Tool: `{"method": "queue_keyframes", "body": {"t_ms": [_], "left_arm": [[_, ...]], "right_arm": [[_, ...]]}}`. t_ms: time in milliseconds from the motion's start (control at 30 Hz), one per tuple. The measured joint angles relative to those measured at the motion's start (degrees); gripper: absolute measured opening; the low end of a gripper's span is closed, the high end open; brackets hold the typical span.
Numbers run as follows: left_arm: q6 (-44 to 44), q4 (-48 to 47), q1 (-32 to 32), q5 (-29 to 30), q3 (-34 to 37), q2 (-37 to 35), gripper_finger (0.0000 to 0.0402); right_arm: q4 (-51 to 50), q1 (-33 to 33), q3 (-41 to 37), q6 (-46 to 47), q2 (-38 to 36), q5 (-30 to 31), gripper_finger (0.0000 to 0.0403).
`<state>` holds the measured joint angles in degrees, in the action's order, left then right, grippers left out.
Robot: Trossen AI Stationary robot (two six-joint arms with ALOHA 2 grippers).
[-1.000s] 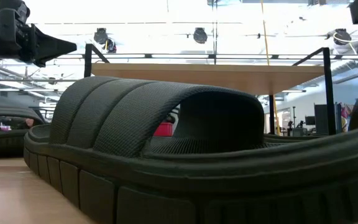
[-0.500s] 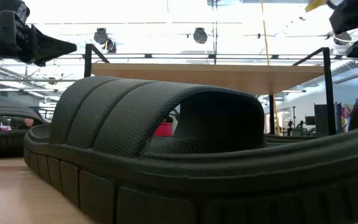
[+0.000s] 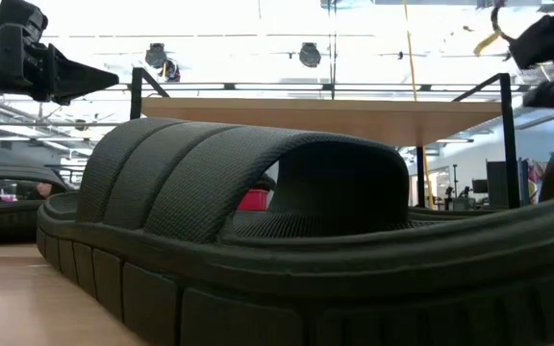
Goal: Pick and place slides into the shelf
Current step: Put the black slipper on the shelf
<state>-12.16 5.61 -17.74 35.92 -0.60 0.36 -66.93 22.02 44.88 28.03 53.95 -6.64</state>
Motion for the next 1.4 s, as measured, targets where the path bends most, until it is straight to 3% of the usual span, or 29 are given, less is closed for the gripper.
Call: {"method": "queue_keyframes", "body": {"t_ms": [200,467,800,1067,1400], "left_arm": [[0.07,0.02,0.00,0.00,0.00,0.02,0.0026],[0.02,0.04,0.00,0.00,0.00,0.01,0.0026],[-0.11,-0.37,0.01,0.00,0.00,0.01,0.0026],[-0.09,-1.25,0.01,0.00,0.00,0.02,0.0026],[-0.06,-1.40,0.02,0.00,-0.02,0.02,0.0026]], "right_arm": [[3.35,-0.55,-3.82,1.79,-0.03,-2.32,0.0222],[-1.23,-2.40,-3.89,4.14,0.03,-2.32,0.0222],[-1.36,-7.19,-3.89,0.98,-0.09,1.74,0.0222],[-0.96,-11.07,-5.67,-2.22,0.09,-3.40,0.0222],[11.12,-13.03,-14.79,-1.79,-0.02,-13.71,0.0222]]}}
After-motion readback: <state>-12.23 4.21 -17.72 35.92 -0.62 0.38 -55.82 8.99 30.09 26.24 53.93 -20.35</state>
